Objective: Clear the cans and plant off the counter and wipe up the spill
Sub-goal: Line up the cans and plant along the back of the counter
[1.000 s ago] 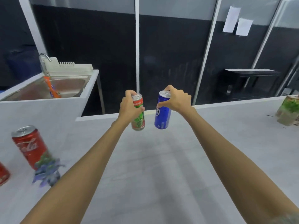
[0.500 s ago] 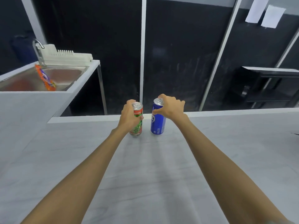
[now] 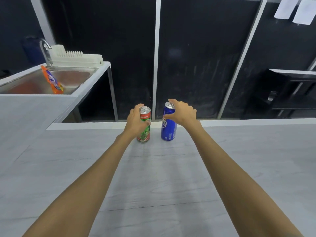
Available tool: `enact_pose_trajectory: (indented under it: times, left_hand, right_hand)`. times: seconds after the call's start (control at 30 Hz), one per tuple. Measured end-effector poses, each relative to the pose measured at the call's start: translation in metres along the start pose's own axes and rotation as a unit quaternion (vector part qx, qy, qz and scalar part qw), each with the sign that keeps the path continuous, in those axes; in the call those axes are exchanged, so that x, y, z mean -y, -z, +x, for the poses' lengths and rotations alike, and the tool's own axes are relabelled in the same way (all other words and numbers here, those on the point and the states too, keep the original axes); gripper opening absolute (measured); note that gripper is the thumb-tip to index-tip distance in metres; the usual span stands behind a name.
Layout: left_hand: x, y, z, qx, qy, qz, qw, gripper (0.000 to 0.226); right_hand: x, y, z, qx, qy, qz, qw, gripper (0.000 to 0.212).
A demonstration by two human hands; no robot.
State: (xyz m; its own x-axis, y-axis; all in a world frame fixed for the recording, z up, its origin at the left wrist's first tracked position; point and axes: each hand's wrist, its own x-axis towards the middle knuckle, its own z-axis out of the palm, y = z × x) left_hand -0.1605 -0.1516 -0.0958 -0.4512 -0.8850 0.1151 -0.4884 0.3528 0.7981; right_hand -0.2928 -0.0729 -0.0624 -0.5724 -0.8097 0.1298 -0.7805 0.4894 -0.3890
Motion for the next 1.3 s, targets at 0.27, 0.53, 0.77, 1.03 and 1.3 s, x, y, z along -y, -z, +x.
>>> enact_pose_trajectory:
  times: [0.27,0.53,0.77,1.03,1.3]
  left_hand:
    - [-0.006,0.017,-0.009,0.003,-0.019,0.040,0.999,0.099]
    - [-0.018,0.133,-0.040,0.039,0.020,0.061,0.997,0.083]
    - [0.024,0.285,-0.083,0.005,0.046,0.117,0.992,0.048]
    - [0.138,0.404,-0.134,-0.046,0.074,0.193,0.977,0.041]
    - [0.237,0.457,-0.158,-0.108,0.109,0.238,0.959,0.062]
  right_hand:
    - [0.008,0.009,-0.007,0.023,-0.003,-0.058,0.998,0.094]
    - [0.100,0.040,-0.043,-0.110,0.128,0.041,0.985,0.048]
    - [0.222,0.009,-0.089,0.044,0.197,0.128,0.971,0.034]
    - [0.347,-0.070,-0.144,0.235,0.215,0.186,0.930,0.072]
    - [0.410,-0.138,-0.151,0.298,0.198,0.183,0.916,0.099]
